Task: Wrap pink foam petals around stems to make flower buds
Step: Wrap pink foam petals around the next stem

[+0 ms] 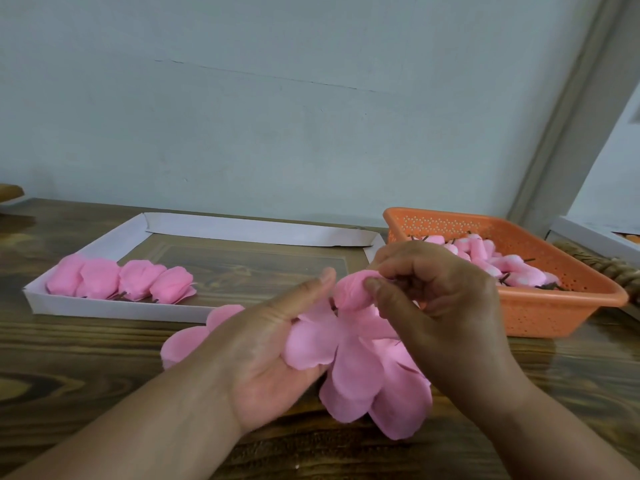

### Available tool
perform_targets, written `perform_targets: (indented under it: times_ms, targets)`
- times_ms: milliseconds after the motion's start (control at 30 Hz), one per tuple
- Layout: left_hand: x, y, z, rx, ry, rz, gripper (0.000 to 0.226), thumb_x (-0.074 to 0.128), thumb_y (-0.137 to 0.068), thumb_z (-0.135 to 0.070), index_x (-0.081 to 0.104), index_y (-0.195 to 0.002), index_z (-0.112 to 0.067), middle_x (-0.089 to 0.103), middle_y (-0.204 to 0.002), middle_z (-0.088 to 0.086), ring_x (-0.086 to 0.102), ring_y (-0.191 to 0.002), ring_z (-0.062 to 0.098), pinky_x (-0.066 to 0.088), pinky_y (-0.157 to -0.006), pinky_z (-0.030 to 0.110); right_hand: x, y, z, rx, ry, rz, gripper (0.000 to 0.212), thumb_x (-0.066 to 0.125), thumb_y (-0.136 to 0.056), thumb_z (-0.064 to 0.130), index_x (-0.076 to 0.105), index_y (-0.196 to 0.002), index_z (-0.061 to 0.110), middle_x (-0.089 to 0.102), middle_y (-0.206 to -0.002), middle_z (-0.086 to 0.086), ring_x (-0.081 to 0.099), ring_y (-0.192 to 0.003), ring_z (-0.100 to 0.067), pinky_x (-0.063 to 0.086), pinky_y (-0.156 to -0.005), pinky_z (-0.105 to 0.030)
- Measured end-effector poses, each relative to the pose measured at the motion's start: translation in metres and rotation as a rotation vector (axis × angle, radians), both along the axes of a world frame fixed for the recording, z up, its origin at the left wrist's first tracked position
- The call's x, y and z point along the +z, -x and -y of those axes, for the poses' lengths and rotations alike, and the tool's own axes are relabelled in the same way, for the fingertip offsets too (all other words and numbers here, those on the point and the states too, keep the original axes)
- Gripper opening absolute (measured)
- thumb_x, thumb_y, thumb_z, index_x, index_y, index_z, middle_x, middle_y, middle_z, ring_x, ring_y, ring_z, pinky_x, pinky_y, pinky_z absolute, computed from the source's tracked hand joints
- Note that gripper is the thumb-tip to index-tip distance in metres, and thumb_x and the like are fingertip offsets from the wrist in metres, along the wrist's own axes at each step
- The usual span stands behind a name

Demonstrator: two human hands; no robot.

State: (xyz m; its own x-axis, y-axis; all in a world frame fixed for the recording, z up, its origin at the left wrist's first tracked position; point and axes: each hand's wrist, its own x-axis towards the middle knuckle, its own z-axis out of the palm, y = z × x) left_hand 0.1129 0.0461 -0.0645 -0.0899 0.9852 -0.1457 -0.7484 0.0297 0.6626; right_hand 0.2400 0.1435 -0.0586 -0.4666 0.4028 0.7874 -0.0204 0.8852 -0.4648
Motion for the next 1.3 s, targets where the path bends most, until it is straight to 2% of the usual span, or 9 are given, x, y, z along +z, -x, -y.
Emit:
perform_targets:
  times_ms: [100,167,233,333,500,633,733,900,1300]
  targets:
    - [-0.004,-0.005,0.0,0.028,0.064,-0.071,0.027,0.068,-0.068,-0.007,0.074,-0.093,0.003,0.071,-0.104,0.019,0.07,-0.09,0.025,0.056,-0.087,0.036,0.0,0.0,0.0,-0.002,-0.011,-0.001,0.005,0.064,-0.075,0.005,0.066,-0.07,0.007,0.065,-0.074,0.0,0.06,-0.068,-0.014,0.049,-0.057,-0.027]
    - [-0.006,-0.006,-0.002,0.096,0.135,-0.039,0.02,0.058,-0.082,-0.001,0.071,-0.095,0.009,0.071,-0.1,0.023,0.071,-0.083,0.026,0.058,-0.079,0.035,0.001,0.0,0.001,0.003,-0.008,-0.007,0.006,0.064,-0.075,0.005,0.066,-0.07,0.008,0.065,-0.075,0.002,0.06,-0.069,-0.013,0.048,-0.057,-0.025]
    - [-0.007,-0.007,-0.002,0.119,0.162,0.008,0.024,0.051,-0.092,-0.004,0.068,-0.1,0.011,0.072,-0.093,0.023,0.072,-0.076,0.027,0.059,-0.071,0.036,0.002,-0.001,0.001,0.006,-0.011,-0.007,0.005,0.064,-0.075,0.006,0.066,-0.07,0.007,0.065,-0.075,0.001,0.059,-0.069,-0.012,0.048,-0.058,-0.023]
    - [-0.011,-0.003,-0.004,0.112,0.178,0.012,0.034,0.044,-0.099,-0.02,0.06,-0.114,0.006,0.07,-0.102,0.024,0.07,-0.092,0.033,0.058,-0.079,0.043,0.006,-0.006,0.001,0.011,0.004,-0.026,0.005,0.065,-0.076,0.005,0.067,-0.072,0.007,0.066,-0.074,0.0,0.06,-0.067,-0.015,0.049,-0.058,-0.03]
    - [-0.01,0.003,-0.004,0.071,0.066,-0.119,0.047,0.062,-0.068,-0.023,0.069,-0.105,0.004,0.071,-0.105,0.018,0.071,-0.092,0.027,0.06,-0.073,0.036,0.019,-0.015,0.0,0.043,-0.004,-0.074,0.024,0.068,-0.078,-0.004,0.065,-0.072,0.019,0.066,-0.08,0.008,0.062,-0.062,-0.004,0.048,-0.054,-0.014]
    - [-0.011,0.007,-0.006,0.118,0.05,-0.139,0.043,0.058,-0.079,-0.024,0.066,-0.113,0.002,0.07,-0.109,0.019,0.069,-0.098,0.028,0.059,-0.078,0.039,0.023,-0.017,0.0,0.052,-0.02,-0.048,0.034,0.067,-0.077,-0.008,0.061,-0.072,0.026,0.066,-0.085,0.012,0.062,-0.061,0.006,0.045,-0.054,-0.006]
    - [-0.008,0.005,-0.006,0.1,0.023,-0.121,0.048,0.03,-0.103,-0.034,0.055,-0.127,-0.001,0.068,-0.117,0.017,0.066,-0.107,0.026,0.053,-0.083,0.035,0.02,-0.017,-0.002,0.013,-0.005,-0.013,0.023,0.07,-0.076,-0.007,0.065,-0.072,0.016,0.067,-0.074,0.005,0.062,-0.06,-0.005,0.048,-0.05,-0.014]
    - [-0.008,0.002,-0.004,0.12,0.007,-0.096,0.05,0.028,-0.103,-0.038,0.056,-0.125,-0.003,0.07,-0.111,0.016,0.069,-0.099,0.025,0.059,-0.073,0.032,0.015,-0.015,-0.005,-0.011,0.026,0.008,0.012,0.071,-0.076,-0.004,0.066,-0.071,0.005,0.066,-0.074,-0.002,0.059,-0.058,-0.019,0.048,-0.05,-0.032]
    - [-0.007,-0.001,-0.003,0.081,-0.038,-0.063,0.053,0.028,-0.102,-0.04,0.061,-0.12,-0.002,0.07,-0.11,0.017,0.069,-0.1,0.026,0.059,-0.074,0.033,0.011,-0.01,-0.002,-0.021,-0.025,0.095,0.005,0.064,-0.072,0.009,0.065,-0.069,0.006,0.065,-0.074,0.001,0.059,-0.068,-0.016,0.047,-0.056,-0.029]
